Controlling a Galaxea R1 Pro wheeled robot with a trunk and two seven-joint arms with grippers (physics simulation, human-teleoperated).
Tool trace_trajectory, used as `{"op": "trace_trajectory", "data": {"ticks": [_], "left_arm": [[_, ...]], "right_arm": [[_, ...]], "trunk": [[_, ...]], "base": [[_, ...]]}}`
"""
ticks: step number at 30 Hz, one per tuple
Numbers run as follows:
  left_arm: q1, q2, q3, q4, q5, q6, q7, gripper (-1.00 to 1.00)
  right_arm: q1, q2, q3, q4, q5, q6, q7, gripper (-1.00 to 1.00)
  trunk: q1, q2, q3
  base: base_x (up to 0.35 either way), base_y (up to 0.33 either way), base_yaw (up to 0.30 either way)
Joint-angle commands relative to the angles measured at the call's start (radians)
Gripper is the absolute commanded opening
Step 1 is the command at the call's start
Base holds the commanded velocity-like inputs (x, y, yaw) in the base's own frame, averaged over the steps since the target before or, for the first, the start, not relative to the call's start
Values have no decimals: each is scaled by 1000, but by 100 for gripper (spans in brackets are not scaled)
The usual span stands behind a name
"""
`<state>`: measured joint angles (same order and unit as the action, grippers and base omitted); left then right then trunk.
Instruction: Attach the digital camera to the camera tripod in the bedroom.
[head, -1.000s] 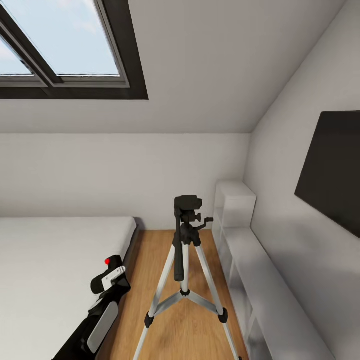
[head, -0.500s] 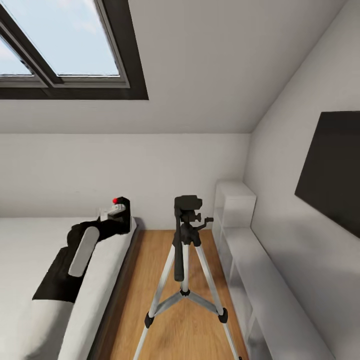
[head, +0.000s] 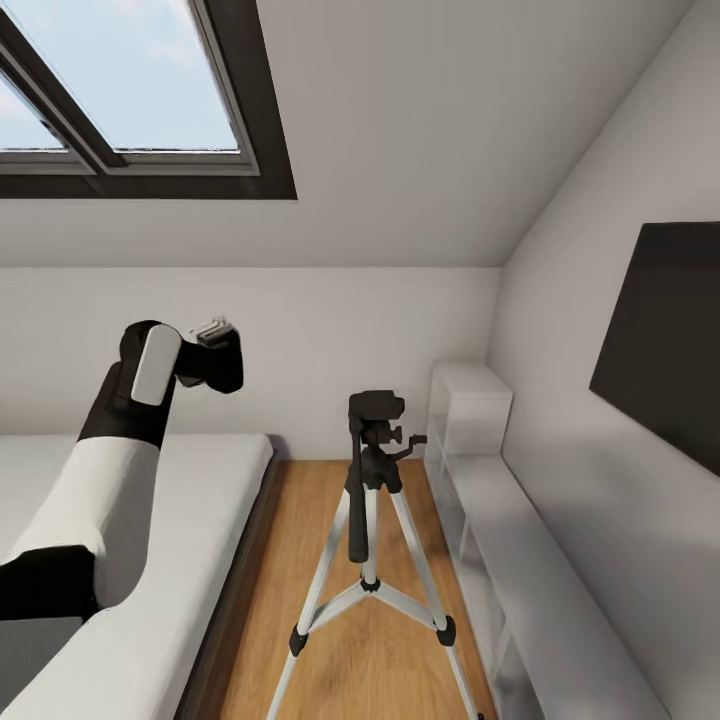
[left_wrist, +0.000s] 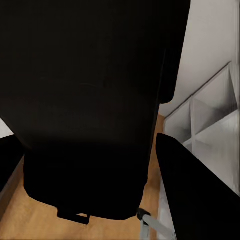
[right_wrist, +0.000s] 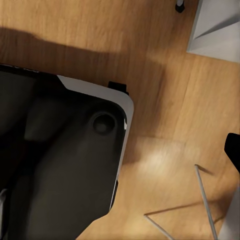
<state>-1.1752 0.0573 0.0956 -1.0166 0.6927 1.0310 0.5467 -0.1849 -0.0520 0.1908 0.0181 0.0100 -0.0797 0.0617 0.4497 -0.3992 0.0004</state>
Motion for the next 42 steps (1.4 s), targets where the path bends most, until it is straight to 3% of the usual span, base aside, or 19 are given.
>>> {"op": "trace_trajectory", "data": {"ticks": [1, 6, 11, 19, 32, 36, 37, 41, 42], "left_arm": [[-9, -4, 1, 11, 8, 3, 8, -100], [-55, -40, 1, 72, 6, 3, 15, -100], [-81, -97, 1, 105, 0, 4, 51, -100], [-84, -114, 1, 102, -4, 6, 109, -100], [-84, -130, -2, 102, -6, 3, 116, -100], [-84, -158, -3, 107, 0, 2, 117, -100], [-84, -188, -3, 113, -1, 1, 118, -100], [-84, -232, -4, 124, 2, -1, 137, -100], [-84, -232, -3, 125, 1, -1, 140, -100]], "right_arm": [[-1, 0, 4, 2, 1, -4, 3, 100], [-1, 0, 4, 2, 1, -3, 3, 100], [-1, 0, 4, 2, -1, 0, 1, 100], [-1, 0, 3, 2, -2, -4, -1, 100], [-1, 3, 1, 2, 0, -7, -2, 100], [-1, 3, 1, 3, 0, -6, -2, 100], [-1, 3, 1, 2, 0, -6, -2, 100], [-1, 3, 1, 2, -1, -6, -2, 100], [-1, 3, 1, 2, -1, -6, -2, 100]], "trunk": [[0, -1, 0], [0, -1, 0], [0, -1, 0], [0, -1, 0], [0, -1, 0], [0, -1, 0], [0, -1, 0], [0, -1, 0], [0, -1, 0]], "base": [[0, 0, 0], [0, 0, 0], [0, 0, 0], [0, 0, 0], [0, 0, 0], [0, 0, 0], [0, 0, 0], [0, 0, 0], [0, 0, 0]]}}
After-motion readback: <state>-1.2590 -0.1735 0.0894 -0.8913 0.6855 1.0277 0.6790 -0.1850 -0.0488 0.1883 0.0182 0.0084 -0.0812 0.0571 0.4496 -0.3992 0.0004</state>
